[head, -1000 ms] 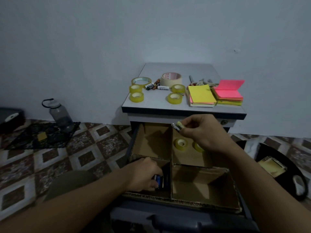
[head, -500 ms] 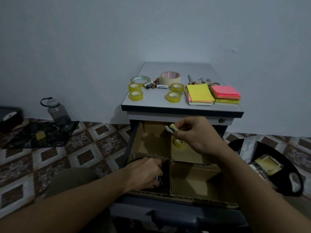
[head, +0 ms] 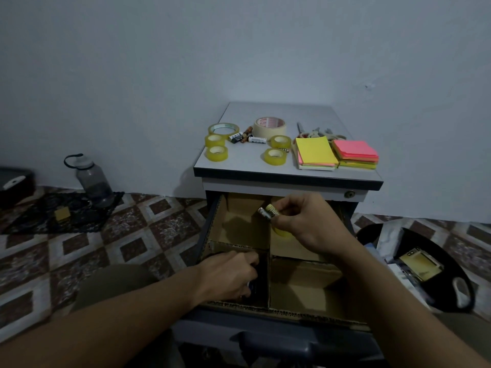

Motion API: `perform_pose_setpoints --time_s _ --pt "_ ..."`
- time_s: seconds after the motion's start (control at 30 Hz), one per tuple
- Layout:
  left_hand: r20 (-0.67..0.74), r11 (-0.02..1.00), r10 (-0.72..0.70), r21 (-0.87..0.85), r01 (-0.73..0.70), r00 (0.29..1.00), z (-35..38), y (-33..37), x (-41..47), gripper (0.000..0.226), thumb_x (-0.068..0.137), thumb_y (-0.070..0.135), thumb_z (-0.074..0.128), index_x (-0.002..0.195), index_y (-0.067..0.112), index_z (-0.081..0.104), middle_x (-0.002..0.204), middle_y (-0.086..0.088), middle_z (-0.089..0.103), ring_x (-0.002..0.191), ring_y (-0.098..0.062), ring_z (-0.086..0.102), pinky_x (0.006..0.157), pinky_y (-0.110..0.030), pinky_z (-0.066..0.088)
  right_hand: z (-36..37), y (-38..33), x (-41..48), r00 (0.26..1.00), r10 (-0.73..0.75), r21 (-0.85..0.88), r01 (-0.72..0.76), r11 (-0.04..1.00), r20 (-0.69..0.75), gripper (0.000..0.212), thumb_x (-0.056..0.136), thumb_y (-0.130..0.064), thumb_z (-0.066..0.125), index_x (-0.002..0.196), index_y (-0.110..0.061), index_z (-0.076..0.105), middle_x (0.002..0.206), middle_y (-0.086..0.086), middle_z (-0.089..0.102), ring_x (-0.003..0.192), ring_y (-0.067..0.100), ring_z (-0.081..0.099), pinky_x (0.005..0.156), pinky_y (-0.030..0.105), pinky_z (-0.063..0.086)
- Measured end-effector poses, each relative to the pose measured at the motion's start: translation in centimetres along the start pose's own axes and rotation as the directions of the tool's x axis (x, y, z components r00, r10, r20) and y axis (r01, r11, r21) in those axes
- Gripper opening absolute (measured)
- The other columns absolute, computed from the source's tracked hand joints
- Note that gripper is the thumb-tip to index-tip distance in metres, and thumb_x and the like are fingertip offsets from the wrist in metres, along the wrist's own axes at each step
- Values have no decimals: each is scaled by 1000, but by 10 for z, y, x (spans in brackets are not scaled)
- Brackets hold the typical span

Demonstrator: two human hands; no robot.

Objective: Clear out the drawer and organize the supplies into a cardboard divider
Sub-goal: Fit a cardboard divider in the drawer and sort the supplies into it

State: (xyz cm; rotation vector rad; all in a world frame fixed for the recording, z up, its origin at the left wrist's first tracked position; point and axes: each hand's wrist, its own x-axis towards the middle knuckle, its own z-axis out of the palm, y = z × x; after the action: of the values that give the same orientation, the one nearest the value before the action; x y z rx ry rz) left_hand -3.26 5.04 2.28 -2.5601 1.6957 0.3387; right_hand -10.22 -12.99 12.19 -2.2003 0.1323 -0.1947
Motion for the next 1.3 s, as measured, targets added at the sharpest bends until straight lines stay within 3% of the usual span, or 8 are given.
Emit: perform_pose_setpoints --time_s 0.13,0.53,0.77,0.87,0.97,1.07,1.13,1.3 --pt "-13 1000 -9 -14 9 1000 -3 2 -1 33 92 30 65 118 9 63 130 -1 41 101 -25 58 85 -40 52 2 1 -1 1000 14 7 -14 1000 -5 12 87 -16 71 99 -19 71 90 -4 69 82 6 64 67 18 48" --pt "58 995 -81 69 77 995 -2 0 3 36 91 38 65 111 8 67 118 -5 52 98 -26 59 78 -35 50 5 6 -4 998 58 26 -58 998 -2 12 87 -15 71 99 -18 71 93 -5 69 85 7 65 66 18 48" --pt "-12 992 -95 80 95 995 -2 -3 1 39 90 43 64 111 10 67 115 -3 57 96 -22 61 78 -34 51 9 8 -7 996 92 59 -92 994 12 10 87 -16 71 97 -20 71 89 -6 69 82 6 64 63 16 44" --pt "-91 994 -101 20 103 991 -15 -8 -10 33 93 54 54 100 23 63 106 4 56 86 -10 56 75 -31 54 10 10 -10 994 111 73 -112 991 10 19 87 -14 71 105 -20 67 94 -3 68 83 9 64 62 17 45" --pt "-252 973 -214 -141 183 944 -44 -22 -28 27 96 51 50 76 33 52 87 11 52 72 -5 52 68 -26 52 12 15 -14 992 124 116 -124 986 5 25 87 -9 69 101 -24 55 94 4 67 73 13 63 53 17 44" --pt "-425 933 -338 -265 242 840 -57 -51 -41 29 93 40 60 69 24 59 75 11 53 65 -5 52 57 -21 41 19 17 -18 993 103 114 -108 988 49 17 89 -6 64 88 -20 54 90 4 64 76 14 62 61 24 51" --pt "-456 897 -425 -326 297 782 -54 -67 -46 28 92 37 63 69 20 63 74 10 55 65 -5 52 56 -21 36 28 15 -20 988 120 96 -129 987 95 12 92 -10 61 89 -21 60 95 -2 64 87 12 64 70 28 55" --pt "-408 799 -556 -504 330 724 -32 -88 -48 18 90 25 68 76 15 70 78 3 62 70 -7 56 61 -27 42 62 7 -23 944 228 106 -259 960 236 15 97 -15 56 94 -22 69 101 -7 67 88 13 66 68 26 58"
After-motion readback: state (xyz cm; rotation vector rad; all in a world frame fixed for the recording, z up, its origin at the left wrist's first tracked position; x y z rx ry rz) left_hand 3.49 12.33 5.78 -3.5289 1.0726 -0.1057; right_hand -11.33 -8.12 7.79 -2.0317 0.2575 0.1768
